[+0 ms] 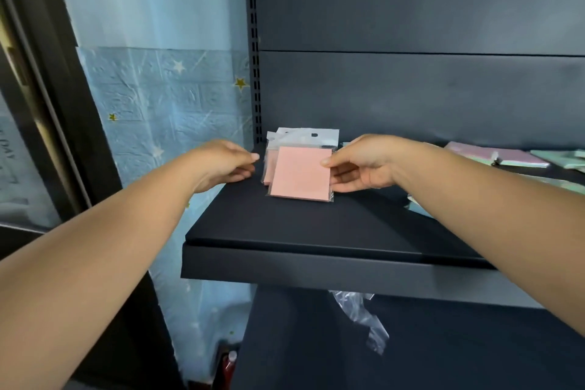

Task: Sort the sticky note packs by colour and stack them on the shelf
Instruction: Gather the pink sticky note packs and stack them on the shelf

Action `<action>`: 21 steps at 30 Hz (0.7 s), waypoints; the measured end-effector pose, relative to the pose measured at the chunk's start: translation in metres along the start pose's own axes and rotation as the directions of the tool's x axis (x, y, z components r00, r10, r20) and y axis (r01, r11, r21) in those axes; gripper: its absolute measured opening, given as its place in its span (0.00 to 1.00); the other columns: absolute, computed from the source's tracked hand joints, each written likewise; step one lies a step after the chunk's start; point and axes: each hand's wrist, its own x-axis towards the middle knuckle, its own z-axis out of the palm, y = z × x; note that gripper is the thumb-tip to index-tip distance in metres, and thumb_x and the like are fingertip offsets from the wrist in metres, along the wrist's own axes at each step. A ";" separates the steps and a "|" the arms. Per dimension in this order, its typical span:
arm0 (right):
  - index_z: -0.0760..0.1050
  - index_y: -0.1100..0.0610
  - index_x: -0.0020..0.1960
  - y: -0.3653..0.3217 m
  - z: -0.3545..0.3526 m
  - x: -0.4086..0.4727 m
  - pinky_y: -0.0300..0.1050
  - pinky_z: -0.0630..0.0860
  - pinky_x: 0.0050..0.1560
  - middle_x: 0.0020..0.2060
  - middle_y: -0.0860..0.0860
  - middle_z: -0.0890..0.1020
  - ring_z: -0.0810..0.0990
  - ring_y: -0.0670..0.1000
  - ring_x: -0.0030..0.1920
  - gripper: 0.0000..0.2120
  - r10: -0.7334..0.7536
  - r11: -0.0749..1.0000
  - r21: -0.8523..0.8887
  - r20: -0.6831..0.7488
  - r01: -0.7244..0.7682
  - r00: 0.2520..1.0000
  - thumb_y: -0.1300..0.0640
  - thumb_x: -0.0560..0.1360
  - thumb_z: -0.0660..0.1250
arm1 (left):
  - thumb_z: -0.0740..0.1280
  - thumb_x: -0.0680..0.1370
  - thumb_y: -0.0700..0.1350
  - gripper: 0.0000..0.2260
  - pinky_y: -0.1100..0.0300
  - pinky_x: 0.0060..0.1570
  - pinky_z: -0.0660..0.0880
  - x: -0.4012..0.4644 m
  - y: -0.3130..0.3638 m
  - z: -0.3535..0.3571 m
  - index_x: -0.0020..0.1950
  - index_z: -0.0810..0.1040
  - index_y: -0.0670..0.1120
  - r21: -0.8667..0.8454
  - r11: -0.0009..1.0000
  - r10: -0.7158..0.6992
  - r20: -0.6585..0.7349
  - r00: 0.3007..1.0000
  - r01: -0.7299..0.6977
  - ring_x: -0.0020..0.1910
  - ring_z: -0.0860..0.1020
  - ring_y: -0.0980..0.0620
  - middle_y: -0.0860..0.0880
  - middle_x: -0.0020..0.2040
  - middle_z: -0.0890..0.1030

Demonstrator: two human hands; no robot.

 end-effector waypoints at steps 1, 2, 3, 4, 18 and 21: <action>0.71 0.60 0.38 0.000 0.003 0.002 0.41 0.78 0.27 0.34 0.55 0.75 0.75 0.51 0.35 0.08 0.010 1.000 -0.014 0.004 -0.010 1.000 0.66 0.76 0.64 | 0.63 0.78 0.43 0.03 0.70 0.36 0.76 -0.009 -0.002 -0.005 0.47 0.73 0.45 -0.023 1.000 0.001 -0.015 1.000 -0.002 0.39 0.76 0.55 0.47 0.42 0.78; 0.71 0.60 0.38 0.001 0.006 0.004 0.40 0.78 0.27 0.34 0.54 0.74 0.75 0.50 0.35 0.08 0.014 0.999 -0.035 0.001 -0.014 1.000 0.65 0.76 0.64 | 0.63 0.79 0.44 0.03 0.68 0.40 0.75 -0.017 -0.003 -0.009 0.50 0.73 0.45 -0.032 0.999 0.011 -0.027 1.000 -0.012 0.40 0.76 0.54 0.47 0.42 0.78; 0.71 0.60 0.38 0.001 0.009 0.005 0.40 0.78 0.29 0.34 0.54 0.74 0.75 0.50 0.35 0.08 0.011 0.998 -0.063 -0.013 -0.012 1.000 0.65 0.76 0.64 | 0.62 0.79 0.45 0.05 0.65 0.43 0.74 -0.025 -0.004 -0.011 0.52 0.73 0.45 -0.023 0.999 0.028 -0.039 0.999 -0.029 0.42 0.76 0.54 0.48 0.43 0.78; 0.71 0.59 0.39 0.001 0.011 0.005 0.41 0.78 0.31 0.34 0.53 0.74 0.75 0.49 0.35 0.08 -0.001 0.995 -0.100 -0.034 -0.002 0.999 0.64 0.76 0.65 | 0.61 0.80 0.46 0.05 0.64 0.44 0.74 -0.034 -0.005 -0.013 0.53 0.73 0.46 0.004 0.999 0.052 -0.054 0.997 -0.052 0.43 0.76 0.53 0.49 0.43 0.78; 0.72 0.56 0.62 0.033 -0.047 -0.066 0.45 0.69 0.54 0.59 0.55 0.76 0.73 0.56 0.60 0.19 -0.590 0.297 -0.954 -0.218 -0.042 0.778 0.46 0.78 0.58 | 0.59 0.79 0.48 0.12 0.62 0.53 0.67 -0.093 0.045 0.088 0.59 0.76 0.49 0.679 0.535 0.588 0.127 0.799 -0.502 0.58 0.73 0.52 0.52 0.58 0.78; 0.73 0.56 0.62 0.058 -0.094 -0.100 0.45 0.70 0.57 0.60 0.54 0.76 0.74 0.56 0.60 0.18 -0.602 0.231 -0.972 -0.184 -0.052 0.777 0.47 0.78 0.59 | 0.59 0.79 0.47 0.13 0.60 0.58 0.69 -0.106 0.065 0.129 0.62 0.74 0.50 0.666 0.494 0.608 0.194 0.770 -0.558 0.60 0.72 0.51 0.52 0.61 0.76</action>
